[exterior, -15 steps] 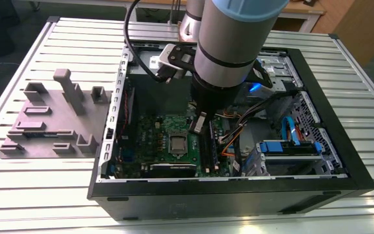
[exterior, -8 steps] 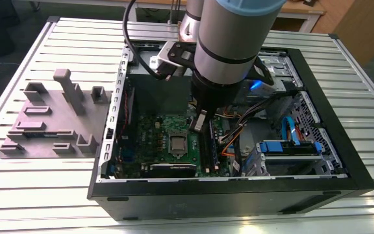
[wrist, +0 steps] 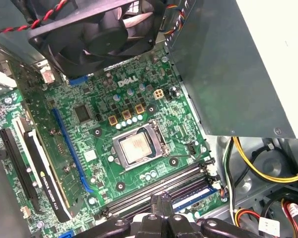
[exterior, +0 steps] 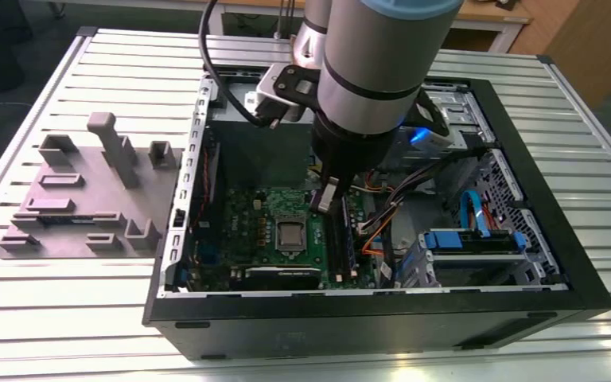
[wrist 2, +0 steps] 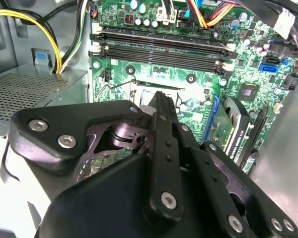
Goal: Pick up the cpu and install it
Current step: 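Install the first cpu locking lever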
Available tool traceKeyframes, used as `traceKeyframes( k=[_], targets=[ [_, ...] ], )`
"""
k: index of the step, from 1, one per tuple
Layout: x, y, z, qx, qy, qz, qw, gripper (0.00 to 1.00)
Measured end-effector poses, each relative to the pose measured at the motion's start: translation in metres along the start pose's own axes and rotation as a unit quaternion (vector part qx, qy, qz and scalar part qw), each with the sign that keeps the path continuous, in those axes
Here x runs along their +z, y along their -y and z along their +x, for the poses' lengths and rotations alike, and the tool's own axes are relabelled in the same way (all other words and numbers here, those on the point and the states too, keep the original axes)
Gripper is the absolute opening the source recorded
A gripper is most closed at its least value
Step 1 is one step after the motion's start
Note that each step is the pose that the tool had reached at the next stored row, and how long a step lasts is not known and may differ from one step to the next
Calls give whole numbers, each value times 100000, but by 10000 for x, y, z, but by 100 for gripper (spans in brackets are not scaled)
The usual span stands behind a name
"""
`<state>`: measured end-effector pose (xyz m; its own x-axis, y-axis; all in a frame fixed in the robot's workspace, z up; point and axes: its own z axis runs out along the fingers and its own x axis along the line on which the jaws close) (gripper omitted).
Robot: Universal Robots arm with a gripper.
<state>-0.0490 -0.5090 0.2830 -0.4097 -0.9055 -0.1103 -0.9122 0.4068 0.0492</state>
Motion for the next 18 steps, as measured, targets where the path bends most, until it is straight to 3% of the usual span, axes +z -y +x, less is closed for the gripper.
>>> traceKeyframes(
  k=[9,11,18],
  targets=[
    [32,2,3,-1,-3,-1,100000,10],
    [96,5,10,0,0,-1,100000,10],
    [97,5,11,-1,-3,0,100000,10]
  ],
)
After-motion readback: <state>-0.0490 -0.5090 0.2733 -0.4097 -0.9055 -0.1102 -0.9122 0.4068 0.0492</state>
